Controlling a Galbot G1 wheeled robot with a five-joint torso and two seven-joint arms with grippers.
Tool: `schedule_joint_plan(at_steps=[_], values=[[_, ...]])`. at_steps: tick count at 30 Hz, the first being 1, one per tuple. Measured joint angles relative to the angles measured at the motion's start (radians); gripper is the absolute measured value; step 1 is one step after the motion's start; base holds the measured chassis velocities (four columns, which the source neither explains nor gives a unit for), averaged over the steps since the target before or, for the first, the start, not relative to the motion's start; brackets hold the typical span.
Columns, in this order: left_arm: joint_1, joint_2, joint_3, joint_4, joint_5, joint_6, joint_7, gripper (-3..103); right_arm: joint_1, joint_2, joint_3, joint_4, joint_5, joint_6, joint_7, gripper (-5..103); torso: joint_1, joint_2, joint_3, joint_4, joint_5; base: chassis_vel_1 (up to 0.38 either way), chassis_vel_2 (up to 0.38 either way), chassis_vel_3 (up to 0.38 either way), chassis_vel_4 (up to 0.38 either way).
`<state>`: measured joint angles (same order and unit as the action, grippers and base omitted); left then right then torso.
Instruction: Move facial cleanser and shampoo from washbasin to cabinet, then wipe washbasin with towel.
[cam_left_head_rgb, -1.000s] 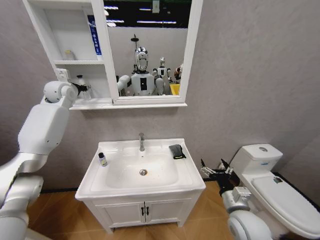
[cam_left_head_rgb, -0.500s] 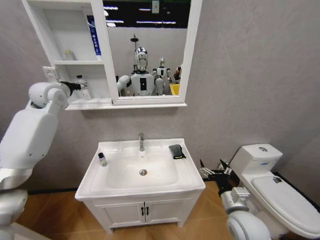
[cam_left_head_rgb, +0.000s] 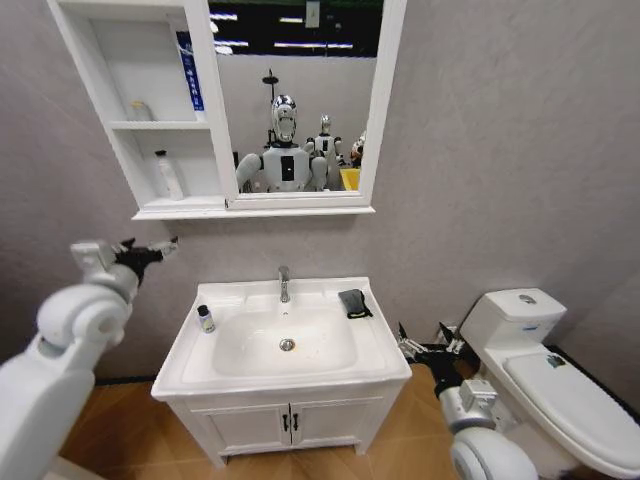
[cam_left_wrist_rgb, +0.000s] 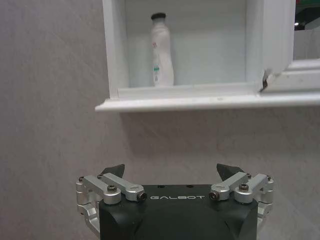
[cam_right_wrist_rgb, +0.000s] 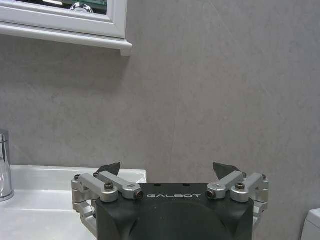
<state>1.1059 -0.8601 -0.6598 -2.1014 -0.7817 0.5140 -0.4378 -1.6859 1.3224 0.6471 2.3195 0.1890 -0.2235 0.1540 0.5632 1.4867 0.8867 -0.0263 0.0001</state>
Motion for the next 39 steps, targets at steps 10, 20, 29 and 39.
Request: schedule_joint_plan(at_steps=[10,20,29,39], values=[[0.064,-0.208,0.119,0.257,0.33,-0.257,0.204,100,-0.005,0.002,0.008,0.001,0.001,0.011,0.0,100,0.0,0.0,0.0,-0.0003,0.0001,0.0,0.0,0.0,0.0],[-0.013,-0.289,0.163,0.515,0.465,-0.34,0.247,100,-0.004,0.006,0.012,-0.012,0.011,0.027,-0.003,100,0.0,0.0,0.0,-0.0002,0.0002,0.0,0.0,0.0,0.0],[-0.033,-0.311,0.165,0.563,0.474,-0.338,0.247,100,-0.003,0.005,0.022,-0.02,0.022,0.035,-0.004,100,0.0,0.0,0.0,-0.0001,0.0,0.0,0.0,0.0,0.0],[-0.045,-0.331,0.154,0.612,0.485,-0.348,0.248,100,-0.009,0.008,0.029,-0.027,0.027,0.047,-0.004,100,0.0,0.0,0.0,-0.0001,-0.0001,0.0,0.0,0.0,0.0]])
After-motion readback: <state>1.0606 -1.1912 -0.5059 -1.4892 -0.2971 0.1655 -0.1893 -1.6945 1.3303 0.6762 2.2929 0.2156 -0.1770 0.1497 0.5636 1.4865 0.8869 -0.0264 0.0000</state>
